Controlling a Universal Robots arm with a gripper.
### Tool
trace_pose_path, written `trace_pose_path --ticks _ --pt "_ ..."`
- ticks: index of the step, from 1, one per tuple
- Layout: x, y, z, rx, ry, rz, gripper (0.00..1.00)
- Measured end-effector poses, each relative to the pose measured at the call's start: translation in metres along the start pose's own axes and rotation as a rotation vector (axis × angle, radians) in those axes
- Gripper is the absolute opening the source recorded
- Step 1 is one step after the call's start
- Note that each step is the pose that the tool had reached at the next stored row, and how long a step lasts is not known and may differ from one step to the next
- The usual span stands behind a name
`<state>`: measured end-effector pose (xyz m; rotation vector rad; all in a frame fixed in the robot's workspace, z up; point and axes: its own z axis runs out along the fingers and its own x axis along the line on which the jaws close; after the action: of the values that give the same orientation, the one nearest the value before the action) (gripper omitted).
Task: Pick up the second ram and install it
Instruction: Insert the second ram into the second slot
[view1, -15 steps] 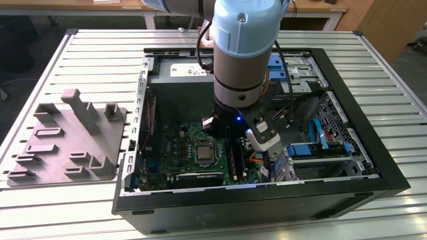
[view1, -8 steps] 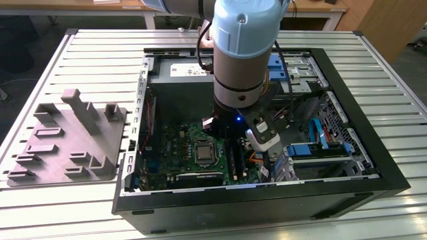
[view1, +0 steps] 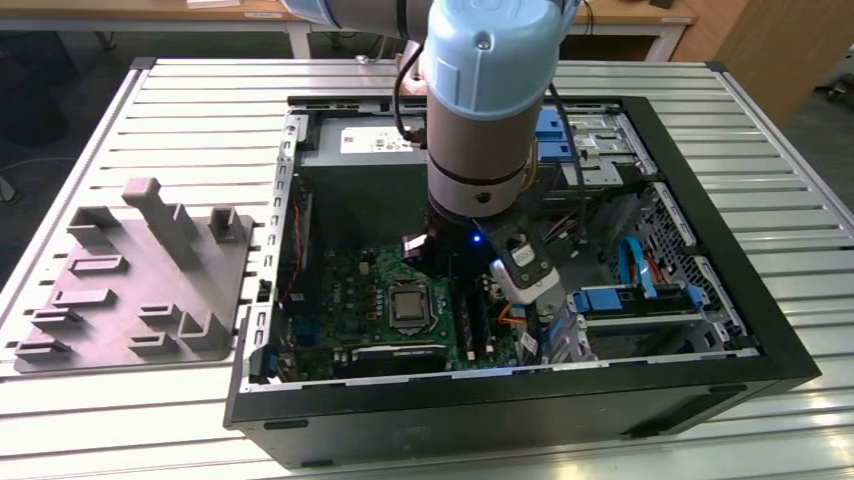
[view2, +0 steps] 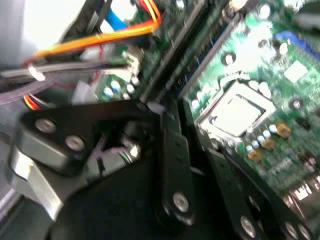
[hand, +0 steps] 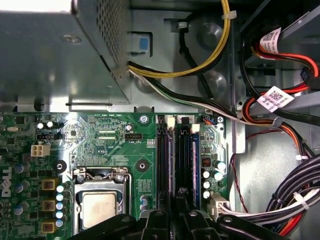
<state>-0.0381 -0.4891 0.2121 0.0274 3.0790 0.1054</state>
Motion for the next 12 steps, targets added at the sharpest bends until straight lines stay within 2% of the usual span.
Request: trace_pose_path --ticks 2,4,12 --pt "0.0000 0.0000 -0.0008 0.0003 0.0001 0.000 0.19" --pt "-0.0003 0.0003 -0.0048 0.0000 0.0000 0.000 0.19" --pt "-0.0017 0.0020 -0.0287 -0.0001 -0.0001 0.000 0.19"
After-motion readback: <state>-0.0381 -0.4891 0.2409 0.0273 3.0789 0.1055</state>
